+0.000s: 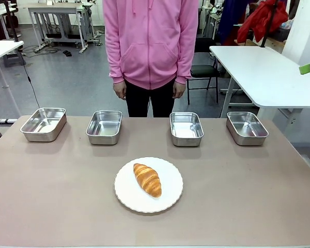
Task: Place the bread in the container.
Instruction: Place the Butter Roll into the Airtight Container indicated by the human.
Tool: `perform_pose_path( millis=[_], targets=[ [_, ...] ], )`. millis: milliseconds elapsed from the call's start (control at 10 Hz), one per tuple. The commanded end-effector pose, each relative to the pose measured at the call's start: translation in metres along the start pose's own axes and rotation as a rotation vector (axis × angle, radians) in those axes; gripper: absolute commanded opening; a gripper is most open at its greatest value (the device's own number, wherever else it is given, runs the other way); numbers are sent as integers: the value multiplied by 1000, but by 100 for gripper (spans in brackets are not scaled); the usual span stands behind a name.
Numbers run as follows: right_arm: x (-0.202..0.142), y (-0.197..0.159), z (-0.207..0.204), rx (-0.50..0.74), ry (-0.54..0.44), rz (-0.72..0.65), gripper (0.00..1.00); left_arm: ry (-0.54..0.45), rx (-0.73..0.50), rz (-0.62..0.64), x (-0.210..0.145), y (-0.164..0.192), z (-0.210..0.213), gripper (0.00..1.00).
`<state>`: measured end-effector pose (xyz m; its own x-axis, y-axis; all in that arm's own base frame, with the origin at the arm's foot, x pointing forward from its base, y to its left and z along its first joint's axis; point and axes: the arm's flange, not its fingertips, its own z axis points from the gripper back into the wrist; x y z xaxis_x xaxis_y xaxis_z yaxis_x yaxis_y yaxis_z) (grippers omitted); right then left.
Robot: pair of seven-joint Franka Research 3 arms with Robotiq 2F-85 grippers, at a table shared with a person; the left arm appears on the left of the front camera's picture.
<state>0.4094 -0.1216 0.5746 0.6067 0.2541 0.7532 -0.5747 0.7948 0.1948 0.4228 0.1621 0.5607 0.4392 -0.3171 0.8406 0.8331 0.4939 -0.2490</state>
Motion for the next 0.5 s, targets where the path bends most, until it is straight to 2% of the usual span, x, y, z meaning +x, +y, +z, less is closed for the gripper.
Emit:
perform_pose_path(
  millis=[0, 400],
  targets=[
    [2, 0, 0, 15, -22, 7, 100, -1, -1, -7, 0, 0, 0, 100],
    [2, 0, 0, 15, -22, 7, 100, -1, -1, -7, 0, 0, 0, 100]
  ],
)
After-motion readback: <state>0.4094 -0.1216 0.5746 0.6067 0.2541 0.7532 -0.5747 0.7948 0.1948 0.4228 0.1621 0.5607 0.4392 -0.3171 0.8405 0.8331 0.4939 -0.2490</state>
